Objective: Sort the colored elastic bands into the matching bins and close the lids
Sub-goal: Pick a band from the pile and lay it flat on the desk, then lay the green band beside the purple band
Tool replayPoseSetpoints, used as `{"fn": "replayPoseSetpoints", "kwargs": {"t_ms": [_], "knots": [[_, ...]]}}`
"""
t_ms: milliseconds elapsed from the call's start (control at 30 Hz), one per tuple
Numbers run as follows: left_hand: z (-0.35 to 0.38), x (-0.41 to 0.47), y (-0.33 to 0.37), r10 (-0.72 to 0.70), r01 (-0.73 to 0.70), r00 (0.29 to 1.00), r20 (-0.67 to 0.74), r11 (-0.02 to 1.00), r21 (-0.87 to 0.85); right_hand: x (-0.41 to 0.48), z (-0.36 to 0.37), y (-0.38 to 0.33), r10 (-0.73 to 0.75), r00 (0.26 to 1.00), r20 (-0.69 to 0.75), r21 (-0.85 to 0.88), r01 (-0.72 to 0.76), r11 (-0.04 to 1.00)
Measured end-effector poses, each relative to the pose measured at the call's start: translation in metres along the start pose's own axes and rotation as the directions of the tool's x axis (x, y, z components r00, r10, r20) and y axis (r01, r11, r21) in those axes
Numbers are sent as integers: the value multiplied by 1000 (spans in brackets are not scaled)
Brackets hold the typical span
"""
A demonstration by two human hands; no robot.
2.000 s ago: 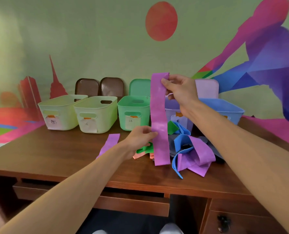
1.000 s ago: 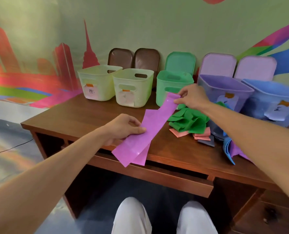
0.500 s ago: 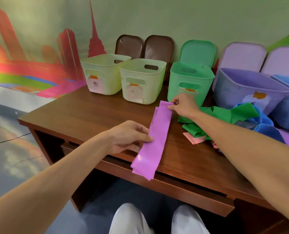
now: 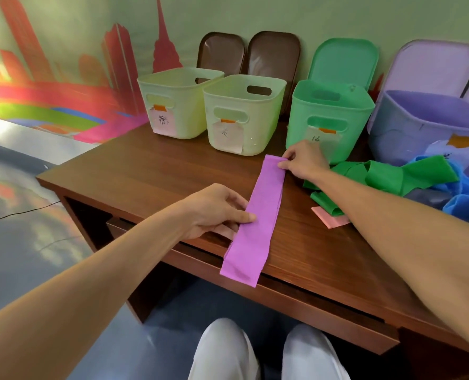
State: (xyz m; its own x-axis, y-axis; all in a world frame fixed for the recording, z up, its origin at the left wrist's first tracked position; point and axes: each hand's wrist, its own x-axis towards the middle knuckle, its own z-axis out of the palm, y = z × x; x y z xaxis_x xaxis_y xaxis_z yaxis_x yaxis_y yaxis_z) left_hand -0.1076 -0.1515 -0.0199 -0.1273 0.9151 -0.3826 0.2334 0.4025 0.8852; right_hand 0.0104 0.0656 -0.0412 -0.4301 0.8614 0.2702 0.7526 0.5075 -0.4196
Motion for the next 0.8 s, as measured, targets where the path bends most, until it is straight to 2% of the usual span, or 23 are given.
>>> {"fn": "replayPoseSetpoints", "kwargs": {"t_ms": [100, 200, 367, 533, 700, 800], "knots": [[4, 0, 2, 10, -5, 999, -35, 993, 117, 0, 4, -1, 3, 1000, -20, -27, -4, 1000], [9, 2, 8, 28, 0, 996, -82, 948, 317, -1, 6, -2, 6, 999, -38, -37, -7, 999], [11, 5, 9, 177, -29, 972, -156, 748, 663, -4, 5, -5, -16, 999, -38, -115, 12, 993], [8, 2, 1, 251, -116, 961, -113, 741, 661, -15, -8, -11, -32, 999, 22, -172, 36, 984], [15, -4, 1, 385, -155, 911, -146, 649, 745, -38, -48, -6, -145, 983, 111, -159, 161, 974], [22, -9, 7, 434, -211, 896, -100, 612, 762, -55, -79, -1, -194, 963, 186, -163, 225, 961]]}}
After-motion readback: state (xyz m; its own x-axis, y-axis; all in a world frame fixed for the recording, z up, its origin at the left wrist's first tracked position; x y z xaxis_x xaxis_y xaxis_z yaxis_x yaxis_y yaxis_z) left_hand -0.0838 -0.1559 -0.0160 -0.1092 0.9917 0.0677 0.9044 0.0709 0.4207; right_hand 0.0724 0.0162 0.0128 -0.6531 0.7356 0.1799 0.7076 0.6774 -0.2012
